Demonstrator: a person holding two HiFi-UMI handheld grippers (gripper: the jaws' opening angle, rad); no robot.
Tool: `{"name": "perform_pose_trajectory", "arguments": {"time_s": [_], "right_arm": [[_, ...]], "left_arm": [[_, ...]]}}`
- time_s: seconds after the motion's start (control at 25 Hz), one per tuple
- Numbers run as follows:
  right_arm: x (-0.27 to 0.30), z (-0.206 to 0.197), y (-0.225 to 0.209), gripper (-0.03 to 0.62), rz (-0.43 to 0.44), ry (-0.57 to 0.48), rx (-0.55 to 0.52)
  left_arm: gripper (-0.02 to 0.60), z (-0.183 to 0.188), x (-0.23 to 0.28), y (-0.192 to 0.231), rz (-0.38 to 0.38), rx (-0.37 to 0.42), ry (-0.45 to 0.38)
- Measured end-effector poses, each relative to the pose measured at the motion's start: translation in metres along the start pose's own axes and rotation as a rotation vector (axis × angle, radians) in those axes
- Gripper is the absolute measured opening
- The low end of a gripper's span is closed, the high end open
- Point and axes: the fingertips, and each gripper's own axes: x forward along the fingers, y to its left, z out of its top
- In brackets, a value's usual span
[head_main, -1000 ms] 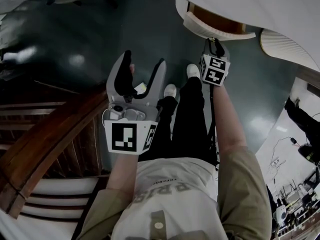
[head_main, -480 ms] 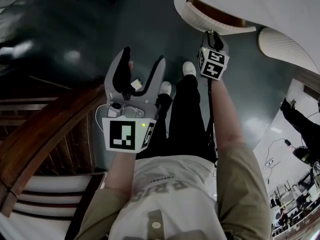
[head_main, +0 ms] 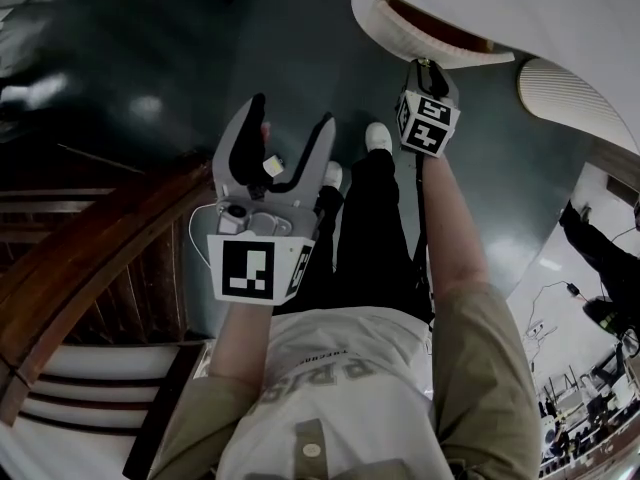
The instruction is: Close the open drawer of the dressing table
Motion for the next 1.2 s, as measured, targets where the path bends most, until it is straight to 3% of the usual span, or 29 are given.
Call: {"name": "perform_pose_trajectory", "arguments": {"time_s": [0.6, 1.2], "right_arm": [[0.02, 0.02, -0.007, 0.118, -0.009, -0.022, 0.006], [0.035, 0.04, -0.012, 0.118, -0.005, -0.036, 0.002]], "left_arm": [[0.313, -0.006, 0.027, 0.004, -0.003, 0.015, 0.006], [0.313, -0.021, 0.063, 0.002, -0.023, 0.008, 0.068]]}}
